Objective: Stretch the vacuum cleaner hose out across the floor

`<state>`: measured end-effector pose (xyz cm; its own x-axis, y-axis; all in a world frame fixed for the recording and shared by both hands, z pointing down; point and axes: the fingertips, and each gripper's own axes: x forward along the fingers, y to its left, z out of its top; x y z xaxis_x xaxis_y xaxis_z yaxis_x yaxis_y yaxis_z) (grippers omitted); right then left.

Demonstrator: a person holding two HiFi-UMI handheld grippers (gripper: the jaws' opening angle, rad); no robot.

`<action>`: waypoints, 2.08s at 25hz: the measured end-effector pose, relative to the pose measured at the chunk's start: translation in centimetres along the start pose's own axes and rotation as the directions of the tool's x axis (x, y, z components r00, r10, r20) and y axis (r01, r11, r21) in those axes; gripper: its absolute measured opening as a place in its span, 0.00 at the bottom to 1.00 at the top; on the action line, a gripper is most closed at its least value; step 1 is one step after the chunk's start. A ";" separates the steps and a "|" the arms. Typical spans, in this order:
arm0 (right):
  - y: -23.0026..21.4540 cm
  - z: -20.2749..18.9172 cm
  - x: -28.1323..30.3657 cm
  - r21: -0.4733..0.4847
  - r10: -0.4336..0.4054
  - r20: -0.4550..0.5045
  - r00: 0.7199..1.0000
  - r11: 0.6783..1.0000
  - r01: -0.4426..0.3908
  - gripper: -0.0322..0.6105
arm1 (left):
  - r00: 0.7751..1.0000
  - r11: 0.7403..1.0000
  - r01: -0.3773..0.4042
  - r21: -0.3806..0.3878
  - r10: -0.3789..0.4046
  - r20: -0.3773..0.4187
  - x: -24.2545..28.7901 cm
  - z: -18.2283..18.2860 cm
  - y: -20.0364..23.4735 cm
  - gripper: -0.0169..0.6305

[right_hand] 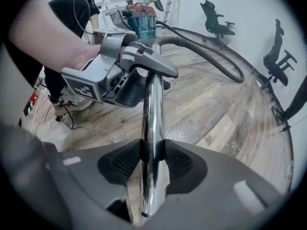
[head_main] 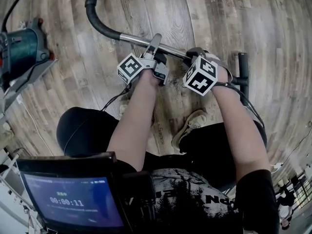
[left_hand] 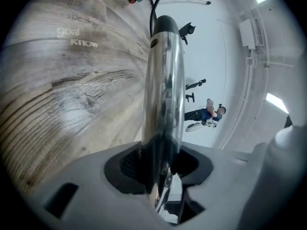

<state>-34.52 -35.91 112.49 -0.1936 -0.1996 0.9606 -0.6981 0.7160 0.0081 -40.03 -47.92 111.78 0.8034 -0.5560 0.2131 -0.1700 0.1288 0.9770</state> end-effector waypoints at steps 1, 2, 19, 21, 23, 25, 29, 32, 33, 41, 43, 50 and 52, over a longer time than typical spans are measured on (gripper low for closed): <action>-0.4 -0.1 0.2 -0.017 -0.027 -0.001 1.000 1.000 0.027 0.32 | 1.000 1.000 0.017 0.014 -0.017 -0.021 0.3 -0.3 -0.8 0.25; -0.7 -0.2 0.5 -0.034 -0.056 -0.003 0.998 0.998 0.056 0.33 | 0.998 0.999 0.043 0.023 -0.042 -0.041 0.6 -0.7 -1.9 0.25; -2.2 -1.7 0.9 -0.081 -0.148 -0.054 0.987 0.986 0.144 0.13 | 0.979 0.972 0.131 0.195 -0.157 0.128 1.1 4.3 -8.7 0.11; -2.2 -1.5 0.7 -0.076 -0.154 -0.049 0.987 0.986 0.150 0.13 | 0.979 0.970 0.141 0.196 -0.166 0.118 1.2 4.3 -8.9 0.11; -2.2 -1.1 0.6 -0.073 -0.147 -0.047 0.988 0.987 0.143 0.13 | 0.977 0.973 0.154 0.174 -0.176 0.119 1.2 4.3 -9.1 0.11; -2.2 -0.6 -0.4 -0.070 -0.139 -0.044 0.989 0.988 0.136 0.13 | 0.975 0.973 0.168 0.159 -0.187 0.117 1.1 4.3 -10.5 0.11; -1.9 0.8 -6.9 -0.074 -0.149 -0.041 0.988 0.986 0.146 0.14 | 0.976 0.969 0.179 0.172 -0.197 0.095 -0.3 3.7 -17.2 0.11; -1.8 2.7 -13.4 -0.080 -0.152 -0.041 0.988 0.986 0.148 0.14 | 0.977 0.970 0.176 0.167 -0.193 0.094 -2.0 3.5 -23.7 0.11; -1.7 3.2 -15.8 -0.081 -0.150 -0.042 0.988 0.986 0.146 0.14 | 0.973 0.971 0.196 0.140 -0.210 0.098 -2.5 3.0 -26.4 0.11; 2.4 5.1 -30.7 -0.174 -0.116 -0.130 0.985 0.980 0.093 0.14 | 0.958 0.975 0.215 0.055 -0.222 0.183 -11.0 1.4 -36.8 0.10; 3.4 5.8 -32.0 -0.139 -0.072 -0.110 0.991 0.989 0.056 0.14 | 0.964 0.979 0.188 0.074 -0.199 0.177 -11.4 1.5 -38.6 0.10; 8.6 6.2 -45.8 -0.011 0.019 -0.018 1.000 1.000 -0.019 0.14 | 0.970 0.977 0.178 0.115 -0.194 0.149 -15.8 -3.9 -53.8 0.09; 9.0 6.3 -50.3 0.010 0.026 0.006 1.000 1.000 -0.026 0.14 | 0.968 0.971 0.194 0.139 -0.212 0.136 -16.5 -5.5 -58.8 0.09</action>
<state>-35.41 -23.66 62.53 -0.2159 -0.1854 0.9586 -0.7001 0.7138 -0.0196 -40.21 -41.81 50.78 0.7362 -0.6768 0.0000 -0.0890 -0.0968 0.9913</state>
